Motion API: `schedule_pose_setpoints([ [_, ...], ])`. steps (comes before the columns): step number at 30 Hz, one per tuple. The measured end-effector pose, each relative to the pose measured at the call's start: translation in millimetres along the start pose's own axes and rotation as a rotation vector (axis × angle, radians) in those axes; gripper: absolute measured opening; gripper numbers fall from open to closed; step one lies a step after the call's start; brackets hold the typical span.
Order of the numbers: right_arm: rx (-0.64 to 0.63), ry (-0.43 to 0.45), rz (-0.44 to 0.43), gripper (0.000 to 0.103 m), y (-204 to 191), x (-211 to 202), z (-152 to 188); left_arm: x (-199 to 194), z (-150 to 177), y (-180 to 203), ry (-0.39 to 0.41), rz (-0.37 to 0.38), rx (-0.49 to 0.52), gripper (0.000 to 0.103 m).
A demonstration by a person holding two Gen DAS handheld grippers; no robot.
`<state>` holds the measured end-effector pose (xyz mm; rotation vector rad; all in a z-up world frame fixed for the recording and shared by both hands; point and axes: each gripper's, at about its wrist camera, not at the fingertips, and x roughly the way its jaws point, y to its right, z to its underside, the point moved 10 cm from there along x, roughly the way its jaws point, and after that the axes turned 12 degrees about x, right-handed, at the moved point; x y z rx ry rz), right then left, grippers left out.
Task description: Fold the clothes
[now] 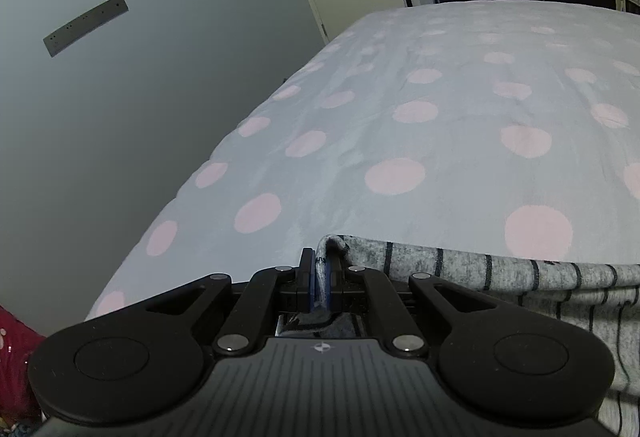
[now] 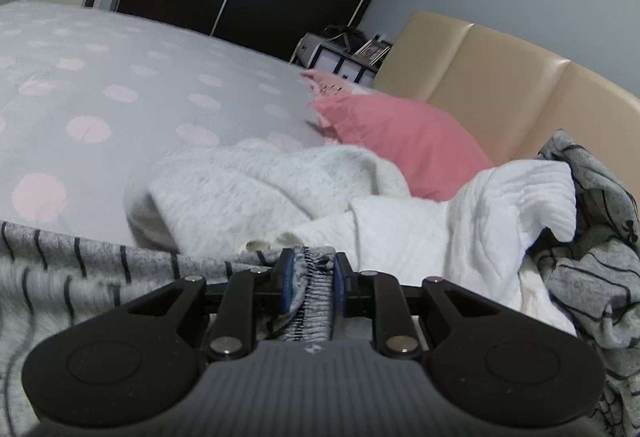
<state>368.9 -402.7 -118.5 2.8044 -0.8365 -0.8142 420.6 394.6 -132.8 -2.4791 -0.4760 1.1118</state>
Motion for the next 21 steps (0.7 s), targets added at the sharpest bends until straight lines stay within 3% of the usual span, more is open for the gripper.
schedule_pose_setpoints([
  [3,0.01,-0.011,0.01,0.023,-2,9,1,7,1,13,0.029,0.041,-0.017,0.008],
  [7,-0.035,-0.008,0.014,0.025,-8,15,7,14,10,28,0.012,0.073,0.064,0.028],
  [12,-0.047,-0.003,-0.004,0.034,-5,10,7,4,22,20,0.011,0.088,0.086,0.028],
  [16,-0.042,-0.003,-0.038,0.043,-3,-6,4,-16,35,21,0.047,0.148,0.179,0.033],
  [21,-0.082,-0.006,-0.115,0.044,-12,-39,3,-45,59,31,0.103,0.252,0.317,0.037],
])
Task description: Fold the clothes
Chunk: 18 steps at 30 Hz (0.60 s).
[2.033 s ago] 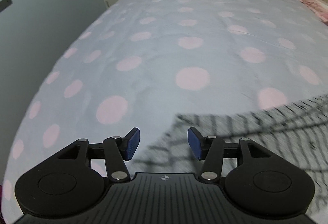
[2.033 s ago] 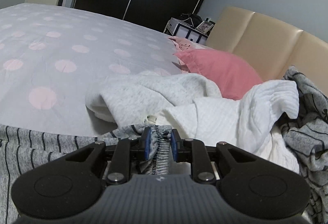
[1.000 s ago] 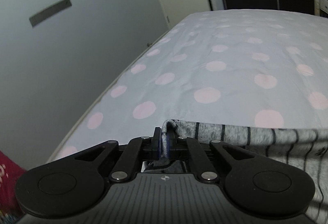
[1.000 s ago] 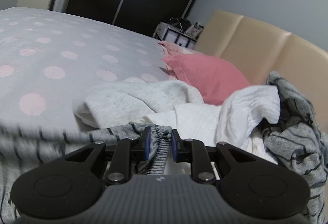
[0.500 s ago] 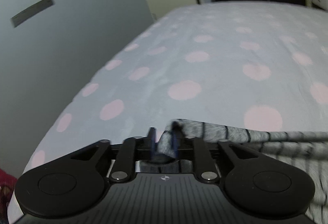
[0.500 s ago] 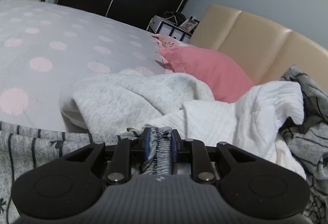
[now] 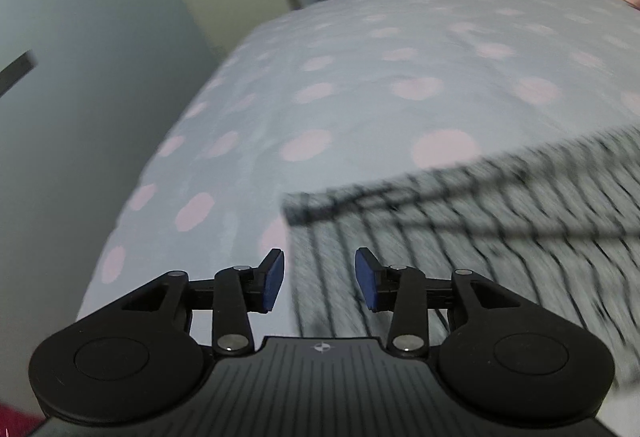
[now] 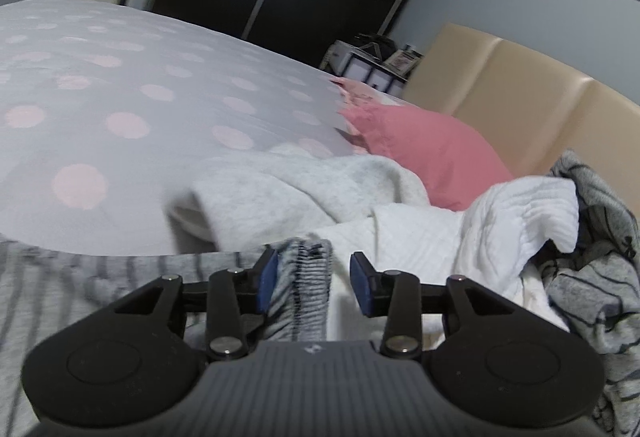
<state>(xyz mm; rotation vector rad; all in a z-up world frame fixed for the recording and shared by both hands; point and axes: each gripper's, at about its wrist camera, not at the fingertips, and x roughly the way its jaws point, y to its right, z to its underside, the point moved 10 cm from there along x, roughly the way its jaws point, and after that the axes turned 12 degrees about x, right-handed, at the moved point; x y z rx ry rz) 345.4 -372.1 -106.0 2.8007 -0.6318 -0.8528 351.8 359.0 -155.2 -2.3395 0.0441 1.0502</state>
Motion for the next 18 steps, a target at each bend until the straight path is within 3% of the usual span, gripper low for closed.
schedule_pose_setpoints([
  [6,-0.043,-0.015,-0.113,0.044,-23,-48,-5,-32,25,34,0.037,0.097,0.211,0.043],
  [10,-0.067,-0.039,-0.239,0.043,-52,-85,-2,-37,52,56,-0.004,0.106,0.374,0.043],
  [13,-0.122,-0.056,-0.356,0.041,-81,-118,9,-30,69,66,-0.045,0.111,0.43,0.042],
  [18,-0.248,-0.114,-0.541,0.034,-133,-179,47,-20,81,70,-0.077,0.116,0.456,0.03],
])
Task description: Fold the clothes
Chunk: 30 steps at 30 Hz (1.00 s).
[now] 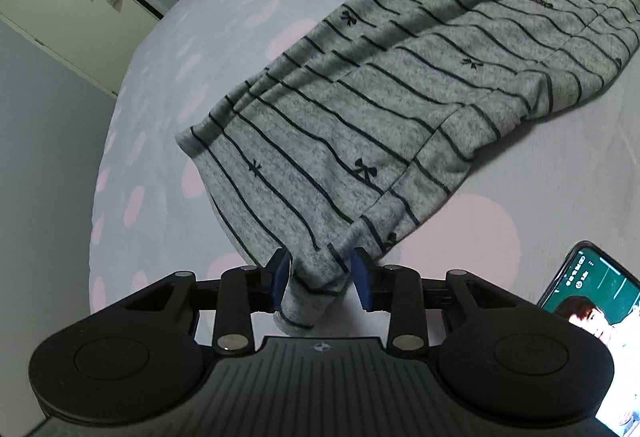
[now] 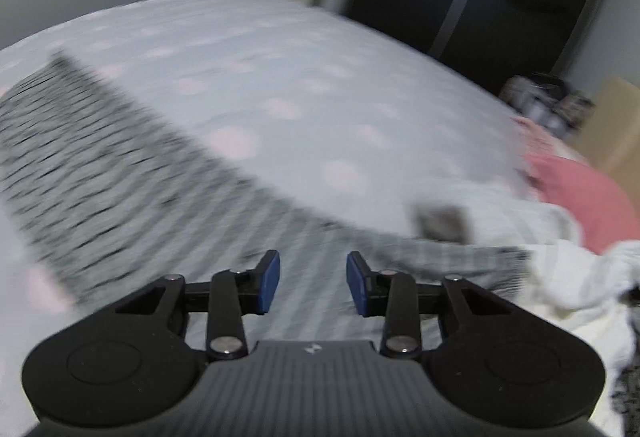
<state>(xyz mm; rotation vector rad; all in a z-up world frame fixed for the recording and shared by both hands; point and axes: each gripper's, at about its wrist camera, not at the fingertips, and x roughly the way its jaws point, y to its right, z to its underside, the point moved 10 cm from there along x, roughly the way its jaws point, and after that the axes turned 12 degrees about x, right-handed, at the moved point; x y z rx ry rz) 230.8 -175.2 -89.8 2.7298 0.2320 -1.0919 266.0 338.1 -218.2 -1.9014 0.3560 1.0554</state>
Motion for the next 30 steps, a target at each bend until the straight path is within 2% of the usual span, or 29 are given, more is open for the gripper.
schedule_pose_setpoints([
  [1,-0.027,-0.016,-0.032,0.032,-15,-3,7,1,1,-2,0.0,0.001,-0.005,0.026],
  [4,-0.123,-0.066,-0.107,0.032,-56,-9,35,4,5,-6,-0.011,0.002,-0.016,0.024],
  [7,-0.222,-0.121,-0.138,0.032,-83,-4,64,7,9,-9,-0.026,-0.002,-0.015,0.023],
  [10,-0.307,-0.149,-0.139,0.032,-96,7,84,9,12,-9,-0.041,-0.009,-0.013,0.02],
  [16,-0.393,-0.204,-0.131,0.032,-103,32,100,14,13,-4,-0.067,-0.012,-0.003,0.015],
  [18,-0.408,-0.216,-0.12,0.021,-102,35,103,15,13,-2,-0.07,-0.008,0.002,0.011],
  [20,-0.408,-0.215,-0.114,0.012,-101,37,101,14,12,-2,-0.066,-0.008,-0.001,0.004],
  [23,-0.385,-0.191,-0.106,0.009,-97,32,90,8,11,-10,-0.056,-0.029,-0.02,0.002],
  [26,-0.362,-0.134,-0.08,0.009,-89,21,70,-5,9,-31,-0.037,-0.07,-0.087,0.002],
  [30,-0.277,-0.04,-0.024,0.008,-70,9,35,-30,-5,-78,0.022,-0.179,-0.201,0.002],
])
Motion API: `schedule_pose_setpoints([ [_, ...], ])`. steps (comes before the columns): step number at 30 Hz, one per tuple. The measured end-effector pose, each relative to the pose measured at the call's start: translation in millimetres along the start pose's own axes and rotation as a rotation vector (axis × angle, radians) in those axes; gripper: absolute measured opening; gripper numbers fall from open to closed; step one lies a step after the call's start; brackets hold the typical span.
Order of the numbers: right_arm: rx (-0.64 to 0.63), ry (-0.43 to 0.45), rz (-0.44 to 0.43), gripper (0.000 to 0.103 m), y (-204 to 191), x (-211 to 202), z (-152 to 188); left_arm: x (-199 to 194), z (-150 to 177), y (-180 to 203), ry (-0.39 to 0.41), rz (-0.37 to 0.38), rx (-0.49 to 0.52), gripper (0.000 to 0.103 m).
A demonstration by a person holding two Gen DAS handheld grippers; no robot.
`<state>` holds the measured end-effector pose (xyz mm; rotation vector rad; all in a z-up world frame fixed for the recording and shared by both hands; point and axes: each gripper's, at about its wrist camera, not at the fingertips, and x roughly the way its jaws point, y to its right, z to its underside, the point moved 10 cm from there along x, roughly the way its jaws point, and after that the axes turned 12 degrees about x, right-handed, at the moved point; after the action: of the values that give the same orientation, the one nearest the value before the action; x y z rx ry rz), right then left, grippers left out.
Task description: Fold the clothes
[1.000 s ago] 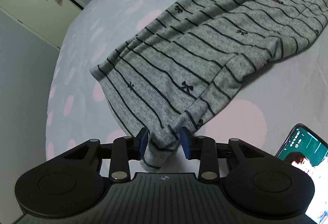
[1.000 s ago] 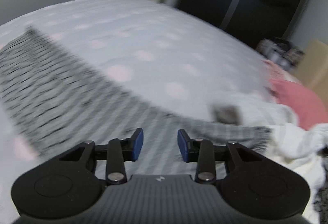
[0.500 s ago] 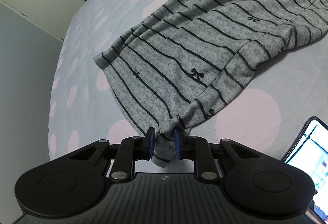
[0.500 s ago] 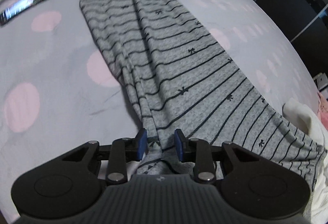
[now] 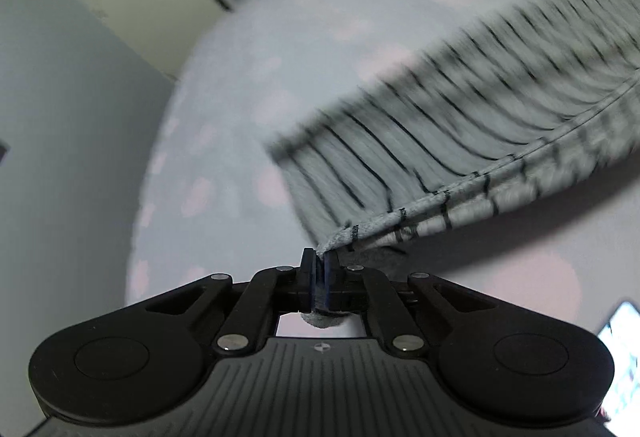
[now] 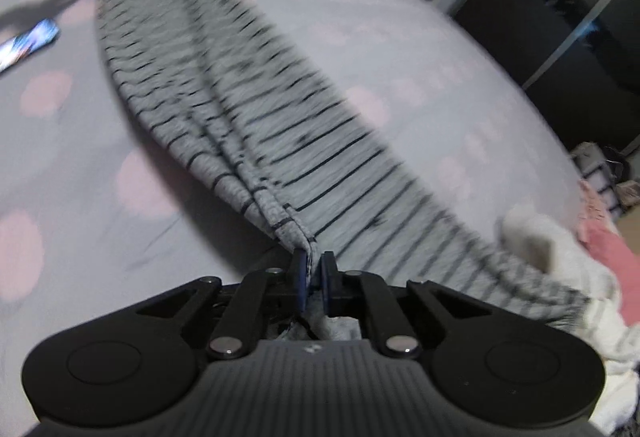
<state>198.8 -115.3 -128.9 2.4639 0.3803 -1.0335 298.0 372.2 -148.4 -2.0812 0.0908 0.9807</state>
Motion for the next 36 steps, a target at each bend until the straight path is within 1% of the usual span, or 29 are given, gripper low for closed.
schedule_pose_setpoints([
  [4,0.088,0.094,0.1,0.007,29,-10,-28,-24,-42,-51,0.091,-0.124,-0.113,0.002],
  [5,0.11,0.114,0.121,0.007,37,-13,-34,-31,-54,-61,0.107,-0.152,-0.128,0.002],
  [8,0.186,0.178,0.179,0.006,57,-23,-53,-51,-91,-84,0.15,-0.233,-0.141,0.002],
  [11,0.227,0.236,0.234,0.006,72,-33,-69,-73,-123,-103,0.193,-0.3,-0.156,0.002],
  [13,0.268,0.282,0.266,0.006,85,-42,-80,-84,-141,-112,0.216,-0.313,-0.165,0.001],
  [15,0.318,0.312,0.284,0.006,101,-50,-89,-87,-156,-117,0.215,-0.318,-0.149,0.001],
  [16,0.344,0.32,0.288,0.006,109,-52,-92,-83,-162,-117,0.197,-0.32,-0.126,0.001],
  [17,0.367,0.327,0.297,0.001,118,-53,-94,-78,-168,-117,0.179,-0.323,-0.103,0.001],
  [18,0.389,0.333,0.315,0.0,128,-52,-96,-73,-174,-117,0.167,-0.321,-0.09,0.001],
  [20,0.432,0.345,0.352,0.0,149,-50,-99,-61,-185,-118,0.169,-0.297,-0.103,0.001],
  [21,0.465,0.346,0.356,0.0,159,-48,-99,-56,-192,-118,0.171,-0.287,-0.106,0.001],
  [24,0.599,0.319,0.289,0.0,182,-38,-94,-53,-213,-111,0.17,-0.297,-0.054,0.001],
  [26,0.601,0.296,0.213,0.001,173,-29,-94,-49,-220,-108,0.161,-0.309,-0.02,0.001],
  [27,0.585,0.277,0.181,0.002,164,-24,-94,-47,-221,-108,0.156,-0.311,-0.02,0.001],
  [28,0.564,0.255,0.15,0.005,152,-18,-92,-46,-221,-108,0.151,-0.311,-0.026,0.001],
  [31,0.491,0.177,0.045,0.005,111,-7,-77,-47,-216,-105,0.131,-0.315,-0.033,0.001],
  [34,0.374,0.099,-0.051,0.006,67,5,-66,-47,-209,-104,0.116,-0.318,-0.025,0.001],
  [36,0.29,0.051,-0.09,0.011,40,16,-60,-49,-206,-104,0.112,-0.318,-0.021,0.001],
])
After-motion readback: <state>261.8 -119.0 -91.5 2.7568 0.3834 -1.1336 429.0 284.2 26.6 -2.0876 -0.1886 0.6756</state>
